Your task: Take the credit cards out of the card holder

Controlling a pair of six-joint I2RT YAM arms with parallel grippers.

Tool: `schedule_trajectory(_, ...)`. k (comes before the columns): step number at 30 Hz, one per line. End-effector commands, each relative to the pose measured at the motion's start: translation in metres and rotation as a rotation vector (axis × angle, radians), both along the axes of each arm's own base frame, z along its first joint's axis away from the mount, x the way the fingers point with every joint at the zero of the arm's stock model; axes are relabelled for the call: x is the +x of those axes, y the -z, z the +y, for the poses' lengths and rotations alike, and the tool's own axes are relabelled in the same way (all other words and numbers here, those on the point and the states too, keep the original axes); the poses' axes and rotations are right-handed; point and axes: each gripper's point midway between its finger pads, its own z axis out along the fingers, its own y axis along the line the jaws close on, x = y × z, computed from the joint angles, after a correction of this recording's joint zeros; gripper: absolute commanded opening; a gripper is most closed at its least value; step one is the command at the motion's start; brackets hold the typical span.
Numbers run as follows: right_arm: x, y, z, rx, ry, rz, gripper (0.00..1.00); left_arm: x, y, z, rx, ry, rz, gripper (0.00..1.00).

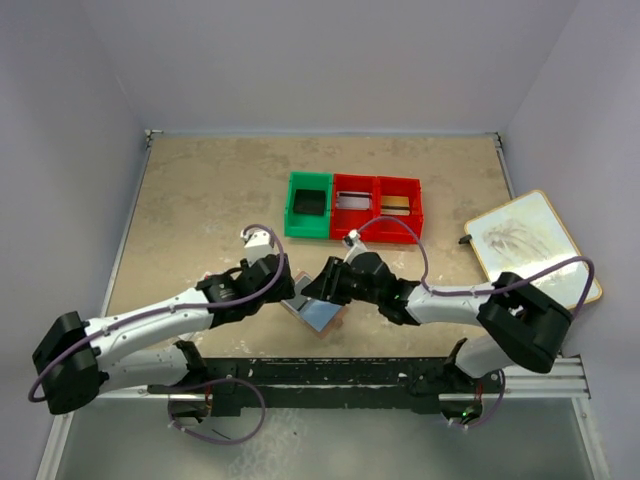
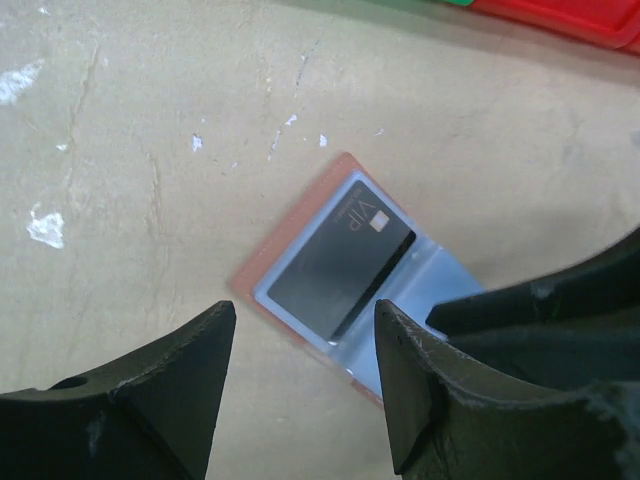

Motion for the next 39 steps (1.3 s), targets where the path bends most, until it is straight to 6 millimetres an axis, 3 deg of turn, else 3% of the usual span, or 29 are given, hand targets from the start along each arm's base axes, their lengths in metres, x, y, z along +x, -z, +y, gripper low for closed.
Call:
schedule_trajectory(1, 0.005, -0.014, 0.017, 0.141, 0.105, 0.022, 0.45, 0.025, -0.016, -0.008, 0.075, 0.064, -0.010, 0.53)
schedule_trajectory(8, 0.000, 0.010, 0.020, 0.137, 0.096, 0.076, 0.42, 0.040, -0.010, -0.030, 0.068, 0.142, 0.013, 0.45)
schedule_trajectory(16, -0.010, 0.044, 0.002, 0.131, 0.136, 0.165, 0.40, 0.030, 0.029, -0.050, 0.084, 0.258, 0.128, 0.39)
schedule_trajectory(26, -0.007, 0.058, -0.012, 0.164, 0.169, 0.202, 0.39, 0.020, 0.063, -0.044, 0.161, 0.292, 0.214, 0.24)
schedule_trajectory(39, 0.008, 0.059, -0.007, 0.152, 0.153, 0.177, 0.39, 0.013, 0.076, -0.021, 0.224, 0.242, 0.237, 0.20)
